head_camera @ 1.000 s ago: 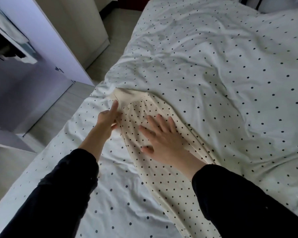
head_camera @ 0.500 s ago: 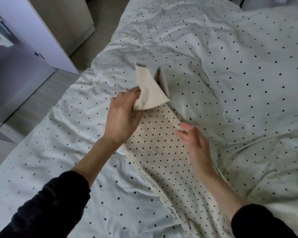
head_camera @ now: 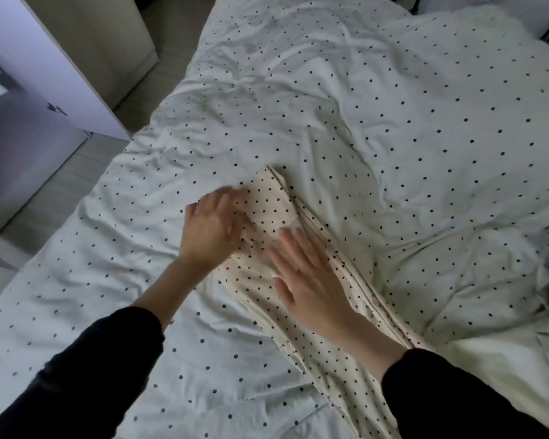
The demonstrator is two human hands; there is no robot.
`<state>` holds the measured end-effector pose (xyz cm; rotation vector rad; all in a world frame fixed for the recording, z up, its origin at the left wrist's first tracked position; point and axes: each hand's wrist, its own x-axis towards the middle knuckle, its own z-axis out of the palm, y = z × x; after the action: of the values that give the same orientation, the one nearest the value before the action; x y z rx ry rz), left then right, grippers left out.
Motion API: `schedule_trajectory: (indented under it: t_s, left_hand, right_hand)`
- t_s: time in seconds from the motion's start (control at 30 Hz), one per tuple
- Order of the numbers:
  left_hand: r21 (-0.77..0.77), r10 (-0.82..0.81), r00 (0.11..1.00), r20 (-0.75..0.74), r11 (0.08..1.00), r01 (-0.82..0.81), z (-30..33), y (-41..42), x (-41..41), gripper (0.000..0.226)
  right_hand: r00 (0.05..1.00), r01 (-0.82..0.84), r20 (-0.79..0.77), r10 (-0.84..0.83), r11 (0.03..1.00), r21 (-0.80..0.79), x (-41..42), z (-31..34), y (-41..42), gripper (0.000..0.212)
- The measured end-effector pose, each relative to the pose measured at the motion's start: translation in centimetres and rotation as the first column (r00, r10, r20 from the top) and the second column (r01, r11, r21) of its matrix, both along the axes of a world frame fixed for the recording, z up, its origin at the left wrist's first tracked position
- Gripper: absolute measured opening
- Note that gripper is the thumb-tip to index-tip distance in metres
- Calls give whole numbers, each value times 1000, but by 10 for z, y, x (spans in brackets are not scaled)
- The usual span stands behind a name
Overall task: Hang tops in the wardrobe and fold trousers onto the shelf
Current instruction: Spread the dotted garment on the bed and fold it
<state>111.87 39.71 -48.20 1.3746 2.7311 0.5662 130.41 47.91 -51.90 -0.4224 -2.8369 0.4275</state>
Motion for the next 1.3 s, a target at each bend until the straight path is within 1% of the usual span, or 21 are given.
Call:
schedule_trajectory:
  t_s: [0.03,0.1,0.13,0.2,0.3,0.33,0.37,0.43,0.5,0.57,0.63,0.7,0.77,0.83,0.87,0.93,0.97,1.07,1.13,1.23,1.3]
  left_hand:
    - [-98,124,991,42,988,-120,0,3,-7,48]
    - [-322,264,958,113,922,-216,-1,6,-18,60]
    - [-387,301,942,149,894,-224,-3,7,-20,62]
    - [-427,371,898,234,870,-248,-3,9,-22,59]
    - [-348,387,859,334,898,-269,7,9,-17,24]
    - [-298,354,880,318,918,-262,10,8,-12,29]
    - [-214,294,918,267,947,-241,14,7,-5,34]
    - [-27,187,978,88,982,-185,21,3,13,30]
    - [80,115,987,-115,991,-107,30,-3,40,22]
    - [128,29,965,-259,992,5,37,-4,70,20]
    - [129,-99,941,-325,980,148,46,-6,111,14]
    - [59,-199,937,-288,973,225,46,-11,159,5]
    - [-54,-284,941,-185,959,278,30,-16,202,22]
    - [-259,-388,920,-55,896,362,13,-20,235,33]
    - [-373,-408,913,6,846,381,5,-22,246,31]
    - [-474,-385,906,173,774,420,-19,-27,255,30]
    - [-458,-370,909,189,786,415,-26,-29,256,32]
    - [-307,-254,967,30,918,251,-42,-29,235,45]
    - [-318,-128,990,62,938,141,-44,-28,210,50]
    - [-455,-57,956,289,870,190,-52,-21,180,68]
    - [-515,-63,941,332,824,237,-59,-15,174,79]
  right_hand:
    - [999,-9,53,7,999,31,-3,-7,-1,51]
    - [992,0,130,-4,999,35,-8,-15,3,57]
    - [988,-5,153,0,999,32,-9,-18,6,61]
    - [978,-18,206,13,1000,20,-10,-19,10,61]
    - [954,-83,290,80,997,-3,-8,-13,13,62]
    - [944,-98,315,100,995,-21,-7,-13,14,65]
    - [934,-96,339,110,994,-59,-1,-11,16,66]
    - [951,-67,290,111,985,-156,15,-4,14,69]
    - [971,7,229,62,957,-290,39,5,11,63]
    - [982,140,180,-57,861,-489,64,15,8,56]
    - [960,274,141,-241,713,-645,95,29,2,58]
    - [906,363,130,-402,582,-728,129,42,-3,60]
    - [844,428,161,-512,460,-778,156,49,-5,56]
    - [812,474,226,-538,384,-792,176,47,-6,52]
    - [812,494,259,-523,379,-782,183,42,-6,52]
    - [819,538,340,-462,416,-733,195,24,-9,56]
    - [821,558,393,-415,434,-707,200,13,-10,56]
    - [814,561,543,-206,518,-645,203,-15,-16,54]
    - [802,532,591,-83,551,-643,196,-22,-21,55]
    - [777,550,629,8,476,-686,182,-32,-25,56]
    - [779,557,627,14,442,-703,176,-39,-26,55]
